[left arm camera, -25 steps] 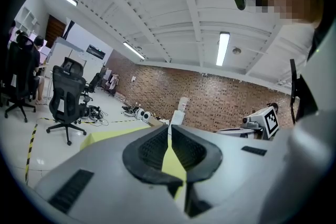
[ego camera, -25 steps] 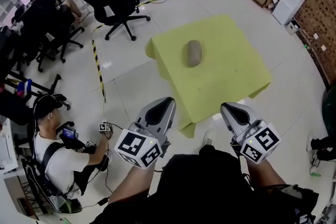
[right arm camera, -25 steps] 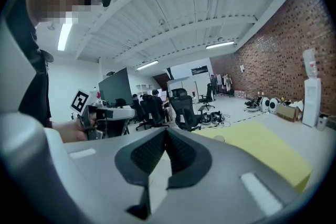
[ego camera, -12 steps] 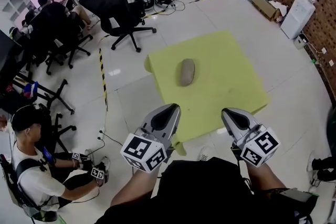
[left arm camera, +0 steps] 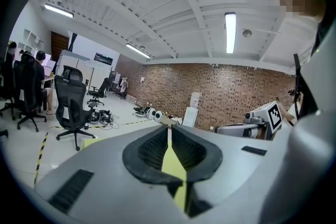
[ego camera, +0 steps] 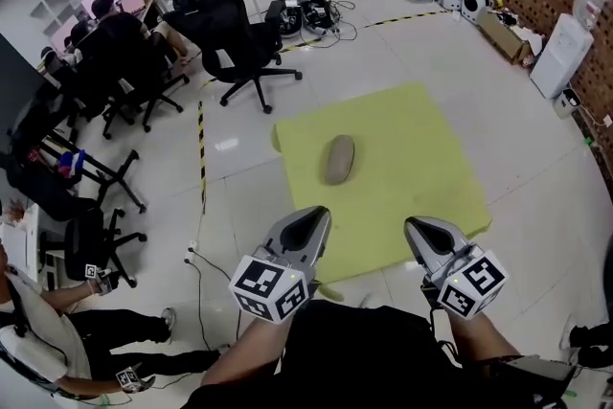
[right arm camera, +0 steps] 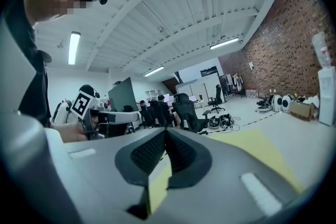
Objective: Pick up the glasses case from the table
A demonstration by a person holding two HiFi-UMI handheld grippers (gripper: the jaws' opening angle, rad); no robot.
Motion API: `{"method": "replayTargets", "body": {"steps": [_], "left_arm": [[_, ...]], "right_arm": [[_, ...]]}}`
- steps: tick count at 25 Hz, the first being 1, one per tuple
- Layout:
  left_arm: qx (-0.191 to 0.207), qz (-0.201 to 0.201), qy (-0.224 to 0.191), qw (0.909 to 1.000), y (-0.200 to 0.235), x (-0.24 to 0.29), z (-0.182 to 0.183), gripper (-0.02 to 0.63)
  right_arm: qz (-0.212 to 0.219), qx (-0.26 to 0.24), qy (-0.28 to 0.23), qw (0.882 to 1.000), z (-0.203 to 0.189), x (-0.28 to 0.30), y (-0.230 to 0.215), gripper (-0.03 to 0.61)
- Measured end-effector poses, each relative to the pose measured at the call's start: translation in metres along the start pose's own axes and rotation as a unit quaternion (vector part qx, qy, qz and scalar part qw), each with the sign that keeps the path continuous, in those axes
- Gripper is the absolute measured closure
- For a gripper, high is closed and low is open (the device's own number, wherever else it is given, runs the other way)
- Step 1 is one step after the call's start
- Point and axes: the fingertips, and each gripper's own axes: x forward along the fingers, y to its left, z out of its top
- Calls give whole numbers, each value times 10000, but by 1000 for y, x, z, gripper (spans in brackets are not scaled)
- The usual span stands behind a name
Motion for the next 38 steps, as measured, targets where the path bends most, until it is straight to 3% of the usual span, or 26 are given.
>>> {"method": "replayTargets", "body": {"steps": [8, 15, 19, 22, 28, 31, 38], "left_arm": [[117, 218, 294, 9993, 15, 5, -12, 551], [128, 4, 564, 9983, 62, 16, -17, 488], [142, -154, 975, 9950, 96, 39, -35, 441], [100, -304, 1349, 9903, 121, 66, -59, 413], [-402, -514, 2090, 9757, 168, 128, -117, 351], [-462, -488, 2361, 9694, 178, 159, -145, 341], [-504, -534, 2894, 9544, 190, 221, -190, 311]], "right_arm": [[62, 170, -22, 9998, -7, 10, -10, 577], [-318, 298, -15, 9990, -9, 43, -7, 577], [-635, 363, -38, 9973, -6, 58, -4, 577], [-906, 439, -11, 9949, -7, 64, -5, 577], [-1479, 577, 39, 9873, -15, 59, -14, 577], [-1789, 830, -32, 9804, -23, 45, -22, 577], [-2468, 949, 378, 9637, -42, 13, -41, 577]]}}
